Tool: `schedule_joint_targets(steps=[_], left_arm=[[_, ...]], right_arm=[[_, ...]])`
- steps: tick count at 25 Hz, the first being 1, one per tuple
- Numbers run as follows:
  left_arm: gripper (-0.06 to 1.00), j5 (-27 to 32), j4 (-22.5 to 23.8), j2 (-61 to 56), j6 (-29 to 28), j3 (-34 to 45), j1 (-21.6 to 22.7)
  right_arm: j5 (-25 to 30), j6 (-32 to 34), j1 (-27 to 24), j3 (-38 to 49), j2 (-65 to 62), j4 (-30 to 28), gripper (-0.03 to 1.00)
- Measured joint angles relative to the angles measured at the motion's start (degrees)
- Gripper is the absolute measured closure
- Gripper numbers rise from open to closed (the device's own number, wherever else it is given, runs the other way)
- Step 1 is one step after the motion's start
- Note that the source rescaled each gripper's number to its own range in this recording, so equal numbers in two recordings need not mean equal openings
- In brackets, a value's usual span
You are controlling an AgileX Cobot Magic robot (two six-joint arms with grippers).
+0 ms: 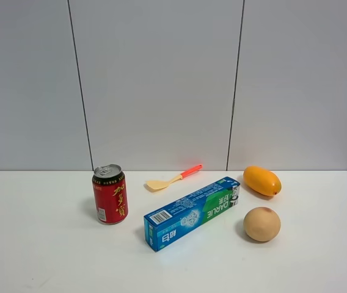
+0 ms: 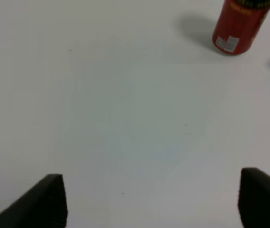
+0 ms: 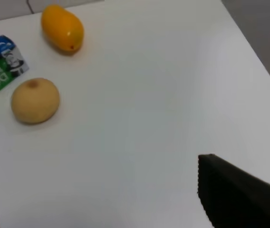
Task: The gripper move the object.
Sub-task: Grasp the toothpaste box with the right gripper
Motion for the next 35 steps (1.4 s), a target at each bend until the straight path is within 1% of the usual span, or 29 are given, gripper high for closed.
schedule_joint_targets(steps=[4, 7, 11, 13, 15, 16, 18, 20, 22, 24, 25, 26, 28, 31, 35], left_arm=[[-0.06, 0.0, 0.0, 0.0, 0.0, 0.0, 0.0], [-0.06, 0.0, 0.0, 0.0, 0.0, 0.0, 0.0], [-0.06, 0.0, 0.0, 0.0, 0.0, 0.0, 0.0], [-0.06, 0.0, 0.0, 0.0, 0.0, 0.0, 0.0], [-0.06, 0.0, 0.0, 0.0, 0.0, 0.0, 0.0], [-0.06, 0.0, 0.0, 0.0, 0.0, 0.0, 0.0], [-0.06, 0.0, 0.0, 0.0, 0.0, 0.0, 0.0], [-0.06, 0.0, 0.0, 0.0, 0.0, 0.0, 0.0], [-0.06, 0.0, 0.0, 0.0, 0.0, 0.0, 0.0], [-0.06, 0.0, 0.0, 0.0, 0.0, 0.0, 0.0], [-0.06, 0.0, 0.0, 0.0, 0.0, 0.0, 0.0], [-0.06, 0.0, 0.0, 0.0, 0.0, 0.0, 0.0], [-0.06, 0.0, 0.0, 0.0, 0.0, 0.0, 0.0], [-0.06, 0.0, 0.0, 0.0, 0.0, 0.0, 0.0], [-0.06, 0.0, 0.0, 0.0, 0.0, 0.0, 0.0]], right_arm=[[-2.4, -9.4, 0.0, -7.2, 10.8, 9.2, 0.14], [-4.5, -13.7, 0.0, -12.9, 21.3, 12.0, 0.14], [-8.2, -15.5, 0.7, -20.4, 37.9, 14.1, 0.13], [-9.2, -15.5, 3.5, -24.3, 45.7, 14.9, 0.07], [-10.4, -14.8, 8.2, -27.8, 54.1, 14.3, 0.02], [-11.5, -13.4, 11.2, -29.7, 58.3, 13.3, -0.01], [-13.6, -8.8, 16.8, -33.2, 65.5, 10.3, -0.02], [-14.8, 0.8, 20.6, -37.5, 72.2, 6.7, -0.03], [-13.6, 12.7, 23.0, -41.7, 79.1, 3.3, -0.03], [-10.5, 25.4, 25.0, -45.9, 85.2, -0.6, -0.03], [-9.5, 30.5, 25.8, -47.4, 88.4, -2.5, -0.03], [-8.7, 34.0, 26.5, -48.8, 90.9, -3.7, -0.03], [-8.2, 40.3, 27.9, -52.0, 96.2, -5.7, -0.03], [-8.0, 47.1, 30.2, -57.1, 102.1, -9.0, -0.03], [-7.2, 52.8, 31.8, -64.4, 108.7, -10.4, -0.03]])
